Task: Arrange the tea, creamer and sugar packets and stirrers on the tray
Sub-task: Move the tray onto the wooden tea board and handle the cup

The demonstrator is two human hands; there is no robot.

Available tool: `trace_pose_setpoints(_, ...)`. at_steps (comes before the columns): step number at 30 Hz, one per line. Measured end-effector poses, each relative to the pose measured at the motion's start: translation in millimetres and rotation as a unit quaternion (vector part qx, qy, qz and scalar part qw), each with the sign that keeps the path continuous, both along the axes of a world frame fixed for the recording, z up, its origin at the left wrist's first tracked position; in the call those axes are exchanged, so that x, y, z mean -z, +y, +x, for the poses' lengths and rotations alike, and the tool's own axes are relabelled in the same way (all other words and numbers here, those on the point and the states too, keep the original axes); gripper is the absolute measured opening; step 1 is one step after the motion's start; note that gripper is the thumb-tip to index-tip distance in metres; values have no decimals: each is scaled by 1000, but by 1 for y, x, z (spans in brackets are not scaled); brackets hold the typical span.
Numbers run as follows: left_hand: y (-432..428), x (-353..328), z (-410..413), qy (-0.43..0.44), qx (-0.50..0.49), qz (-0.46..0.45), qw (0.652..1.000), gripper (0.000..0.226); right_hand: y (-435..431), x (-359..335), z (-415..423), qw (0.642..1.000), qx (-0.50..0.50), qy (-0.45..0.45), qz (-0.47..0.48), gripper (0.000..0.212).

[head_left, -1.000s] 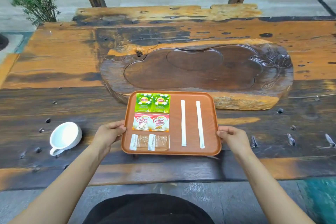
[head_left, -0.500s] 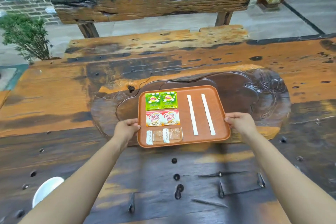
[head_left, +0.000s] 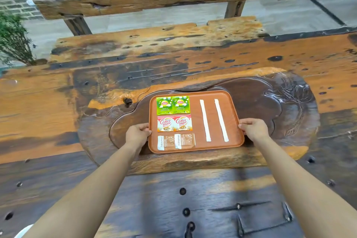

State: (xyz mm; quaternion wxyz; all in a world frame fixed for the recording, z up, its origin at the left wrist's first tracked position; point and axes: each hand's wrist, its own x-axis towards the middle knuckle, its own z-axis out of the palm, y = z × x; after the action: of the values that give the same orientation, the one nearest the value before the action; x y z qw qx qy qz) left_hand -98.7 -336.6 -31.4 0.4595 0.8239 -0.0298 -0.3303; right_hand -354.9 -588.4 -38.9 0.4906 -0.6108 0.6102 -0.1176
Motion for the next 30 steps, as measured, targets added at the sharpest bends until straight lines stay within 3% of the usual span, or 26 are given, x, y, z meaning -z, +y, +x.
trace_pose_setpoints(12, -10, 7, 5, 12, 1, -17, 1000, 32, -3, -2, 4, 999, 25, -1, -31, 19)
trace_pose_setpoints(23, -7, 5, 5, -58, 47, 41, 996, 34, 9, -10, 6, 997, 38, 24, -69, 21)
trace_pose_setpoints(26, -1, 0, 4, -66, 63, 53, 994, 42, 13, -17, 7, 998, 21, 29, -58, 26)
trace_pose_setpoints(30, 22, -6, 1, -65, 103, 52, 991, 36, 29, -29, 4, 993, -34, 66, -97, 34)
